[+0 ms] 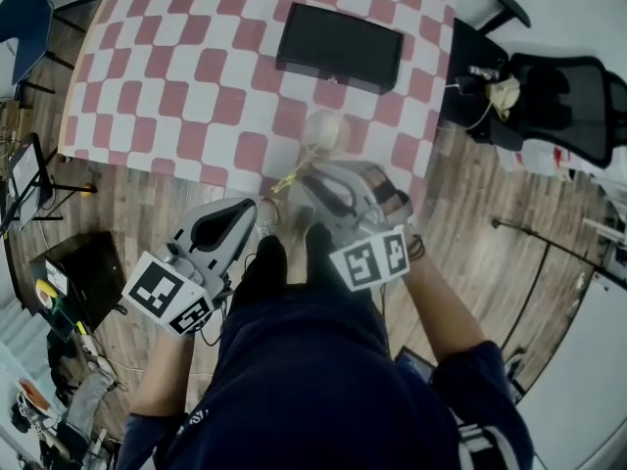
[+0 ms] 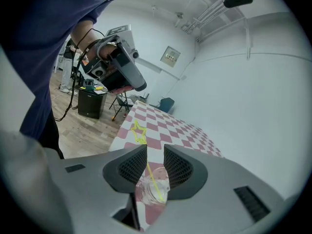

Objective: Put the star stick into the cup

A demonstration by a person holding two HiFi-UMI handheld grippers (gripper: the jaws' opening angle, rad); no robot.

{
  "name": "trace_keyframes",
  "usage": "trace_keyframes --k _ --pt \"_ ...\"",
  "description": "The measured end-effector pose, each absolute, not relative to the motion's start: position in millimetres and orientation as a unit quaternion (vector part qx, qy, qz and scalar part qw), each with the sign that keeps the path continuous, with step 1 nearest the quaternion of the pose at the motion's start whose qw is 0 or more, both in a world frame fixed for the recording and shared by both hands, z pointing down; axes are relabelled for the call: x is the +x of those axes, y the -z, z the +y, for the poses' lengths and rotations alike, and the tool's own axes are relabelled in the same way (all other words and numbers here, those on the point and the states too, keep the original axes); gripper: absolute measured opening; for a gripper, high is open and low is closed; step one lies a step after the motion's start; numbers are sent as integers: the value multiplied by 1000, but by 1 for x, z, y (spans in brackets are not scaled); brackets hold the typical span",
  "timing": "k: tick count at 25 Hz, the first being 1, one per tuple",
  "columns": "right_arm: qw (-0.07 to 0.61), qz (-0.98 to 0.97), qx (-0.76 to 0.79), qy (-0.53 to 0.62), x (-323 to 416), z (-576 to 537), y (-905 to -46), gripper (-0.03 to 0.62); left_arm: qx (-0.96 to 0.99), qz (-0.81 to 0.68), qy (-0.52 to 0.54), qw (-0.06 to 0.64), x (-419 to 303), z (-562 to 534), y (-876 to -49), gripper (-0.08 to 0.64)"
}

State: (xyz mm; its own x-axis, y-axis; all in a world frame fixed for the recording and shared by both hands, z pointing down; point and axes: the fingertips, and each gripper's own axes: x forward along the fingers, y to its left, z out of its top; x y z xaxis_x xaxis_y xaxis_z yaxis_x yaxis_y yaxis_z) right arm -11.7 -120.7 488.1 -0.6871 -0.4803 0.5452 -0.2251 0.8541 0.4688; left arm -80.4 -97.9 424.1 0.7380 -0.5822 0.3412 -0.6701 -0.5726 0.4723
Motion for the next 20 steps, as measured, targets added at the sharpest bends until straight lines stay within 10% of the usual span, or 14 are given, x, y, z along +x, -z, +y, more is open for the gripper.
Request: trace_keyframes --k 20 --pt "248 -897 336 148 23 -135 -376 57 922 -320 -38 213 -59 -113 -348 29"
